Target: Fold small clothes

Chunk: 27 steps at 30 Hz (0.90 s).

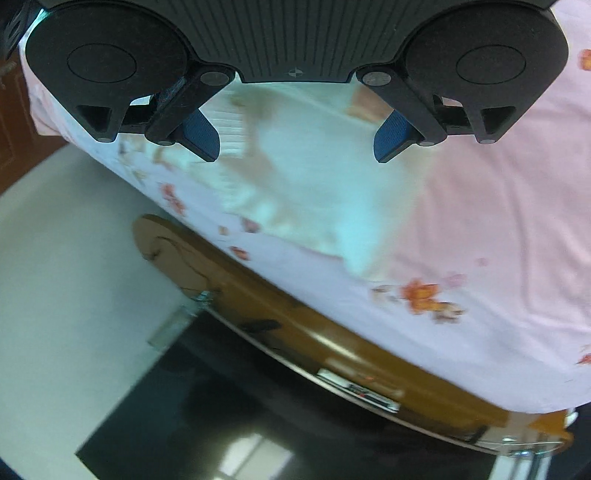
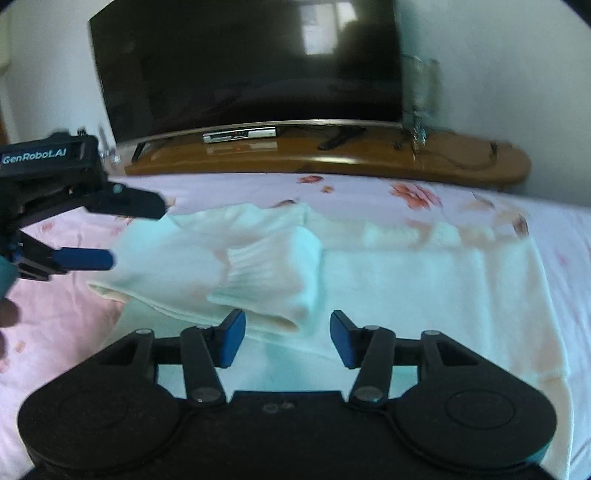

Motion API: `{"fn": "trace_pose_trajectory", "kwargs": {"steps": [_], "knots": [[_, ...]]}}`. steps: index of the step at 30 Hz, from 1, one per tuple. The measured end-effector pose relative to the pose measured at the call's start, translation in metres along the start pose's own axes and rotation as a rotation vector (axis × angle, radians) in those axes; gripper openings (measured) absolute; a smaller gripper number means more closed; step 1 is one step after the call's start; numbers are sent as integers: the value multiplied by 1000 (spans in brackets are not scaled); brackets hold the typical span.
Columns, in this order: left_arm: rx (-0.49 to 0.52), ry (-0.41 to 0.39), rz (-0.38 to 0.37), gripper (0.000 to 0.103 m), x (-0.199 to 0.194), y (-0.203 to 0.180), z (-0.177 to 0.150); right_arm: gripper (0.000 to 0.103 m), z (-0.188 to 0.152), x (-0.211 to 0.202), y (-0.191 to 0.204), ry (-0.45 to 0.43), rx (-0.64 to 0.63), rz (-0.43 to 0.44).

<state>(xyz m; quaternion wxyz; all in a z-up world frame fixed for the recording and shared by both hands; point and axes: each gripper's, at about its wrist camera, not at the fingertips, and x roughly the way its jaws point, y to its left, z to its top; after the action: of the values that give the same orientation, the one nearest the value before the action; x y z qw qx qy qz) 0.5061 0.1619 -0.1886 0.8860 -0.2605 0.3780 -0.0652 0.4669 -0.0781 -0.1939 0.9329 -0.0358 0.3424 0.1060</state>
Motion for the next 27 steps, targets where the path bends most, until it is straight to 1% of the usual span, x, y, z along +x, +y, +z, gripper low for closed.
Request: {"fn": "trace_pose_trajectory", "kwargs": {"steps": [4, 5, 6, 9, 12, 16, 18, 20, 22, 23, 24, 25, 26, 27], "knots": [[-9, -6, 20, 90, -1, 18, -5, 47, 1, 14, 17, 2, -93, -42], [-2, -5, 24, 90, 1, 19, -7, 38, 1, 16, 19, 0, -106, -53], [9, -6, 30, 90, -2, 22, -8, 27, 2, 17, 19, 1, -108, -56], [42, -9, 42, 90, 2, 21, -12, 12, 5, 15, 6, -11, -33, -44], [70, -15, 51, 90, 2, 19, -19, 9, 8, 6, -20, -36, 111, -29], [156, -27, 64, 90, 2, 8, -29, 7, 2, -14, -70, -63, 320, -34], [174, -25, 68, 90, 5, 4, -33, 7, -7, -24, -99, -77, 418, -83], [185, -20, 76, 90, 8, 2, -37, 7, -17, -29, -125, -68, 503, -122], [180, -11, 81, 90, 10, 3, -40, 6, -23, -29, -136, -43, 509, -130], [175, -13, 83, 90, 10, 4, -41, 7, -23, -27, -136, -23, 490, -104], [173, -15, 87, 90, 10, 5, -42, 13, -24, -24, -133, 0, 473, -75], [174, -15, 90, 90, 10, 5, -43, 23, -24, -22, -129, 9, 470, -56], [174, -16, 92, 90, 10, 4, -43, 45, -25, -20, -124, 8, 467, -30], [175, -18, 95, 90, 9, 4, -43, 56, -24, -18, -120, 5, 457, -13]]}}
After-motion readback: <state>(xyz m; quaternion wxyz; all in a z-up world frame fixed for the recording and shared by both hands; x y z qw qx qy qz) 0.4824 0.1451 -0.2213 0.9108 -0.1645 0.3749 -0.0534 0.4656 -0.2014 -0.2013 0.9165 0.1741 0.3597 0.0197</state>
